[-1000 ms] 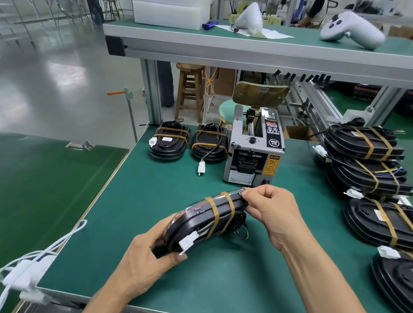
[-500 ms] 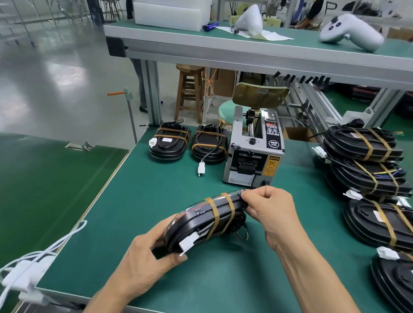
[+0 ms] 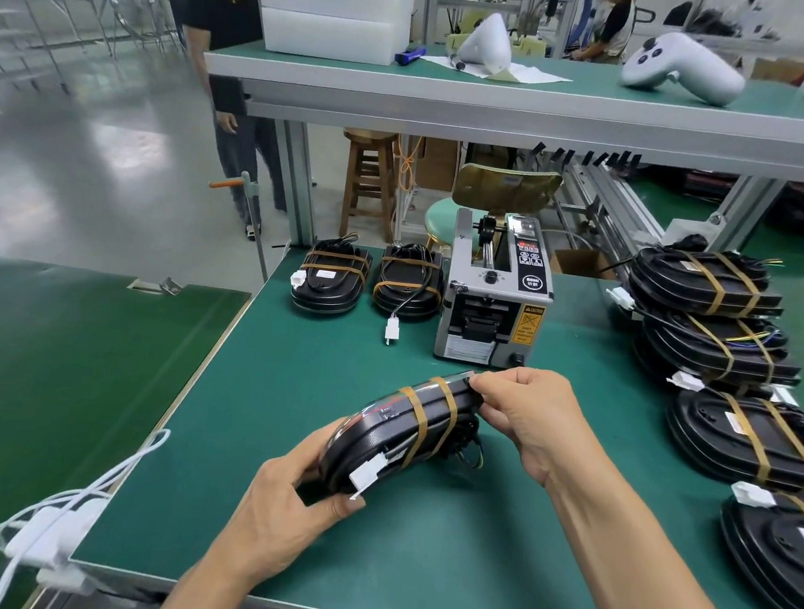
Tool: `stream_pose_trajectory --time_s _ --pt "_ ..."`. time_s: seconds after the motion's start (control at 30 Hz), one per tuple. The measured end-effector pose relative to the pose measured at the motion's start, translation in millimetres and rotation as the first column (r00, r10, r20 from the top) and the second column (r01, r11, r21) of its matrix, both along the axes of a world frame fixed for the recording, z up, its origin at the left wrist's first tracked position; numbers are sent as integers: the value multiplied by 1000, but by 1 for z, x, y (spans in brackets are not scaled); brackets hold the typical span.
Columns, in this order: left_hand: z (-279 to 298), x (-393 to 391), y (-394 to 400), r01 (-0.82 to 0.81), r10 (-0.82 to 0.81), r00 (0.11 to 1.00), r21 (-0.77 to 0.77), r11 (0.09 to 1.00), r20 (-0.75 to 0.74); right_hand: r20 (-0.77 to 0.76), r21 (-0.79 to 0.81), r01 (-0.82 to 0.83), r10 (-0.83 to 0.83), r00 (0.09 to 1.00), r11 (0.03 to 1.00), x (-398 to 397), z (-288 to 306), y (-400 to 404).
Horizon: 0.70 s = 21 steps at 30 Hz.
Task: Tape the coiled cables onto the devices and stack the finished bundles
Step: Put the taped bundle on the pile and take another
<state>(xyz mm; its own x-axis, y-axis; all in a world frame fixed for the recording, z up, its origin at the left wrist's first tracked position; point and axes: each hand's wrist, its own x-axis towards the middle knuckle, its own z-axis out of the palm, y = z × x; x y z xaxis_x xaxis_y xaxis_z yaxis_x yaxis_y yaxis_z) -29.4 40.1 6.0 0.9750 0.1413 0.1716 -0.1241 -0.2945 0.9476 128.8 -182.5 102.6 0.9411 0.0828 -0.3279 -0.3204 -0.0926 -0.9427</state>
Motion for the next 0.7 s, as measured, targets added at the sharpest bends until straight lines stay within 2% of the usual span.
stream_pose_trajectory --time_s 0.33,0.57,0.7 --pt "0 0 1 -8 8 1000 11 1000 -11 -7 175 -76 78 997 982 5 1 -5" --pt "-6 1 4 -23 23 1000 10 1000 -16 49 137 -41 35 998 990 3 -6 2" --pt "-2 1 1 -8 8 1000 9 1000 -17 45 176 -8 0 999 984 5 -12 -1"
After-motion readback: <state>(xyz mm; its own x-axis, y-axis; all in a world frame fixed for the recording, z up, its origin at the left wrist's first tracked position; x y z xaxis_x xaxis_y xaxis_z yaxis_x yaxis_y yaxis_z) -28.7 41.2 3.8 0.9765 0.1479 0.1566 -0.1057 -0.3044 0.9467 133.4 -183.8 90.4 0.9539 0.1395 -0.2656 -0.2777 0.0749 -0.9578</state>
